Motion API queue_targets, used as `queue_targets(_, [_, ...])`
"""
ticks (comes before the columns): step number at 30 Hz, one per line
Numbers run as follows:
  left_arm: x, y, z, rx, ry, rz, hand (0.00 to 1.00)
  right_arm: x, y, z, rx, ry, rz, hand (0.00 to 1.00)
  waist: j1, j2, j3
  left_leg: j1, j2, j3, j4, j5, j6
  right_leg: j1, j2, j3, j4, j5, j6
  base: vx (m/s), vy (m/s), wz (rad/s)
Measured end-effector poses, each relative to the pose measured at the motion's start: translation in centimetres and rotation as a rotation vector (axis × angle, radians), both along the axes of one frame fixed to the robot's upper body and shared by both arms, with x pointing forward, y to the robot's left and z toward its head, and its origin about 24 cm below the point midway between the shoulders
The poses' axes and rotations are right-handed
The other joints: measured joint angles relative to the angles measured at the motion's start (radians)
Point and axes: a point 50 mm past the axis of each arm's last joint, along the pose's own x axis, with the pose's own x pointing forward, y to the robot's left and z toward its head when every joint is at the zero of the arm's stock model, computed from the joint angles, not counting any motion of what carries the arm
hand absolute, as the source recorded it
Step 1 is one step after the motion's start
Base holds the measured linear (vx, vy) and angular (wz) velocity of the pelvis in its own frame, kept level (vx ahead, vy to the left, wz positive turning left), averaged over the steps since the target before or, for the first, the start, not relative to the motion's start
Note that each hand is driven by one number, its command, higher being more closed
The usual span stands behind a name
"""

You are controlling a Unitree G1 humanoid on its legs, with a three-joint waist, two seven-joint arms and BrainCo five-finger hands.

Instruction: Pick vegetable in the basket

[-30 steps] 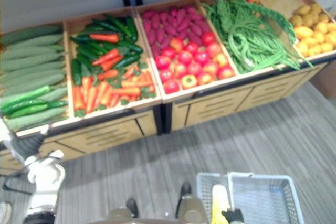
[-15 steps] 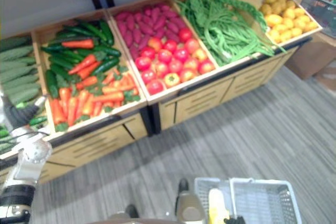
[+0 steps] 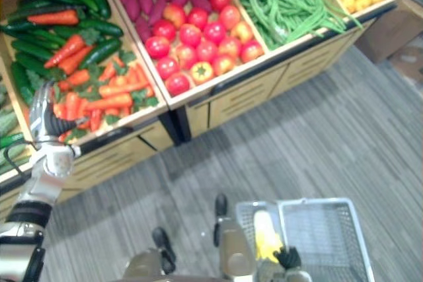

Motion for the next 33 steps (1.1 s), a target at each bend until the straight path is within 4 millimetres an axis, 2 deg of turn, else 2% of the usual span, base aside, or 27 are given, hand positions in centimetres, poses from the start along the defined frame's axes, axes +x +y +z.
queue_targets(5, [1.1,-0.6,1.4,0.008,-0.008,-0.019,0.0,1.0,0.4,0.4,-0.004,-0.033,0.039,1.0,0.008,-0.003,0.015,-0.013,0.009,0.049,0.035,-0.004,-0.003,-0.013,0.0,0.02,0.005,0.0,0.0,0.03,0.033,-0.05])
queue_targets(7, [1.5,-0.7,1.8,0.007,-0.007,-0.027,0.0,1.6,0.5,0.6,-0.007,-0.047,0.06,1.0,0.009,-0.002,0.024,-0.016,0.022,0.068,0.057,-0.024,-0.002,-0.014,0.006,0.023,0.007,0.0,0.0,-0.02,0.012,-0.11])
queue_targets(13, [2.9,-1.9,2.6,0.022,0.032,-0.077,0.0,2.6,0.5,1.1,-0.021,-0.076,0.104,1.0,0.004,-0.003,0.042,-0.06,0.035,0.075,0.109,-0.055,0.005,-0.041,0.005,0.034,0.017,0.004,0.003,-0.04,0.009,-0.04])
queue_targets(20, [4.0,-3.1,4.0,0.043,0.026,-0.118,0.0,3.1,0.5,1.3,-0.021,-0.095,0.09,1.0,0.018,-0.004,0.045,-0.081,0.045,0.098,0.141,-0.059,0.008,-0.066,0.006,0.044,0.017,0.014,0.0,0.0,0.002,-0.04])
queue_targets(26, [4.2,-3.1,3.2,0.042,0.085,-0.11,0.0,3.3,0.8,1.4,-0.023,-0.102,0.103,1.0,0.017,-0.006,0.047,-0.095,0.056,0.105,0.164,-0.076,0.01,-0.069,0.009,0.049,0.01,0.024,0.002,-0.02,-0.003,-0.02])
queue_targets(33, [4.6,-2.7,3.2,0.046,0.113,-0.078,0.0,4.0,0.9,1.7,-0.019,-0.127,0.101,1.0,0.018,-0.021,0.06,-0.131,0.06,0.109,0.193,-0.082,0.019,-0.091,0.008,0.055,-0.009,0.046,0.005,-0.03,-0.006,-0.02])
